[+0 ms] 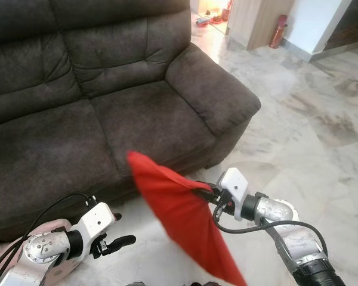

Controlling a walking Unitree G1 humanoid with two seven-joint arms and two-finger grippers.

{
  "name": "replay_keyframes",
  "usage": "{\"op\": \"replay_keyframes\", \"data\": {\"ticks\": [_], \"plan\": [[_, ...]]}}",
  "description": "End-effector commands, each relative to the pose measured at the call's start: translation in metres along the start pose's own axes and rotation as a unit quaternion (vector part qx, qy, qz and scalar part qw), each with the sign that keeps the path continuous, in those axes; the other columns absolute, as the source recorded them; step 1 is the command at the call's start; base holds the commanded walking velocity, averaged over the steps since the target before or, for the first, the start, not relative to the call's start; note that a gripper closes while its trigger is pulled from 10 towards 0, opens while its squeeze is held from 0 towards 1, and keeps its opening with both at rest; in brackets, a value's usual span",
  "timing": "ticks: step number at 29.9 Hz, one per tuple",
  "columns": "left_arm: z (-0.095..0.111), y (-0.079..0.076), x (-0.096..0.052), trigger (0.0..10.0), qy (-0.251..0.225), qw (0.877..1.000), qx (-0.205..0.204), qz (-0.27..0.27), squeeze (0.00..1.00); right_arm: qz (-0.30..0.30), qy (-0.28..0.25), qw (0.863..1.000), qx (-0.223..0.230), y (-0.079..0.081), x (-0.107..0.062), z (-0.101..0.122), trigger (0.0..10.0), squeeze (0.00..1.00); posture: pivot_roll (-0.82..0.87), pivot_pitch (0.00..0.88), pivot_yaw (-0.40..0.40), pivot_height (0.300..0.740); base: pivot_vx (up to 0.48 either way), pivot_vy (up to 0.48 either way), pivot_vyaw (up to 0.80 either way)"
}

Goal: Move the pillow to the sofa from floor

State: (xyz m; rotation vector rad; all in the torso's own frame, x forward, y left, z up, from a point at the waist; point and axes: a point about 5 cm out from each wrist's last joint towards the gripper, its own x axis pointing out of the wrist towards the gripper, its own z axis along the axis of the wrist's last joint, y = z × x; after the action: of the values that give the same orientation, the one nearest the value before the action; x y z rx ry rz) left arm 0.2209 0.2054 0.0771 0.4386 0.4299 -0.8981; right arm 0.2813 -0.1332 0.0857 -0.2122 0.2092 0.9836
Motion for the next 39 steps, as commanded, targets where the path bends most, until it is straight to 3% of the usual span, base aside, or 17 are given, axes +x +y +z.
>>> {"op": "replay_keyframes", "data": {"ticks": [1,13,22,31,39], "plan": [[0.002,0.0,-0.002,10.0,0.003,1.0,0.006,-0.003,0.0,0.019,-0.053,0.997,-0.043,0.002,0.002,0.03,10.0,0.0,0.16,0.062,-0.055,0.74,0.0,0.0,0.0],[0.002,0.009,-0.002,10.0,0.006,1.0,0.022,0.018,0.0,0.024,-0.041,0.998,-0.051,0.0,-0.005,0.029,10.0,0.0,0.16,0.076,-0.057,0.74,0.0,0.0,0.0],[0.012,0.009,-0.013,10.0,-0.014,1.0,-0.01,-0.017,0.0,0.057,-0.007,0.997,-0.055,0.0,-0.016,0.022,10.0,0.0,0.16,0.085,-0.062,0.74,0.0,0.0,0.0],[-0.011,-0.012,-0.024,10.0,0.062,0.992,-0.018,-0.111,0.0,0.093,0.018,0.994,-0.056,0.006,-0.022,0.018,10.0,0.0,0.16,0.089,-0.063,0.74,0.0,0.0,0.0],[-0.011,-0.022,-0.007,10.0,0.061,0.991,-0.006,-0.118,0.0,0.09,0.011,0.994,-0.062,0.006,-0.017,0.023,10.0,0.0,0.15,0.092,-0.068,0.74,0.0,0.0,0.0]]}}
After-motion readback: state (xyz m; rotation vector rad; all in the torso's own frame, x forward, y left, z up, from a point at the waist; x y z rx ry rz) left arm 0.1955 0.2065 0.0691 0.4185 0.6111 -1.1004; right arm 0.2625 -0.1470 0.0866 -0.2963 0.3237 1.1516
